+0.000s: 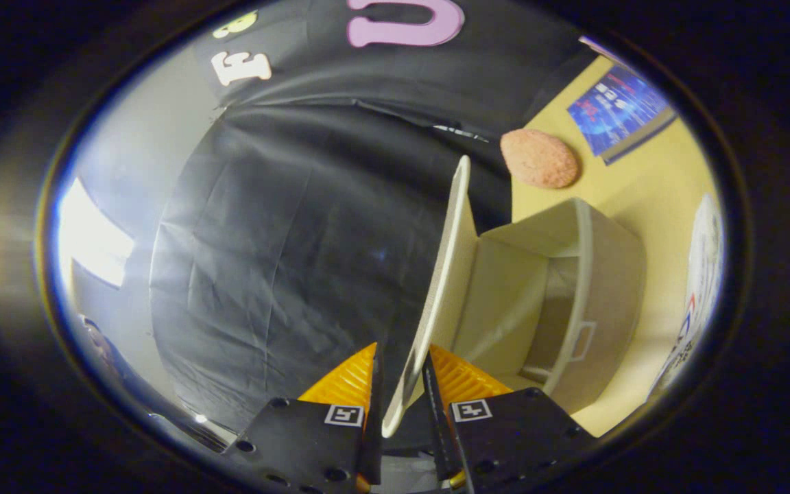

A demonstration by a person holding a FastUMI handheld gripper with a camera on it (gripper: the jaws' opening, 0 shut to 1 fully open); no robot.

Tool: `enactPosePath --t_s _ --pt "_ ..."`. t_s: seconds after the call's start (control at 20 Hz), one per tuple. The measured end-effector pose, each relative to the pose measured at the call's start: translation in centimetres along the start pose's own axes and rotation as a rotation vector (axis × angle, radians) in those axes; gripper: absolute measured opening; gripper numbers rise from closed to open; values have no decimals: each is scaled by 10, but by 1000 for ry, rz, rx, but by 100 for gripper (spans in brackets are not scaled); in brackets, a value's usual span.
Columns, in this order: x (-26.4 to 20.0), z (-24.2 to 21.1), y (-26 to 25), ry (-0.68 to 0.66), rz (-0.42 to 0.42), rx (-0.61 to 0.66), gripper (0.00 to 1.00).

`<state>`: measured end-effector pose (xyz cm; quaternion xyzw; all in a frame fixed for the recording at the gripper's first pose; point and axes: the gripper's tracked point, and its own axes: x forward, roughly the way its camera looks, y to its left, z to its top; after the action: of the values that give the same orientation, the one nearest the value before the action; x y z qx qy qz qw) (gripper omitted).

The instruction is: Open the storage box then place both shoes into the box .Put the left shoe in first, then the right shoe, with the right side of both shoes facing outward in a uniform manner.

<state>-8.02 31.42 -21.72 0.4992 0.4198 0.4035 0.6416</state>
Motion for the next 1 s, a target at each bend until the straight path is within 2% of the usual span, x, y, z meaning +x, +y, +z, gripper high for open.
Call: enactPosePath --t_s 0.25,0.55,0.8,1.0 --pt "73 -8 59 111 35 -144 32" --pt "149 -38 68 258 12 -141 32" --pt "158 -12 64 311 -27 -155 32" --pt "142 34 83 281 -70 -193 32"
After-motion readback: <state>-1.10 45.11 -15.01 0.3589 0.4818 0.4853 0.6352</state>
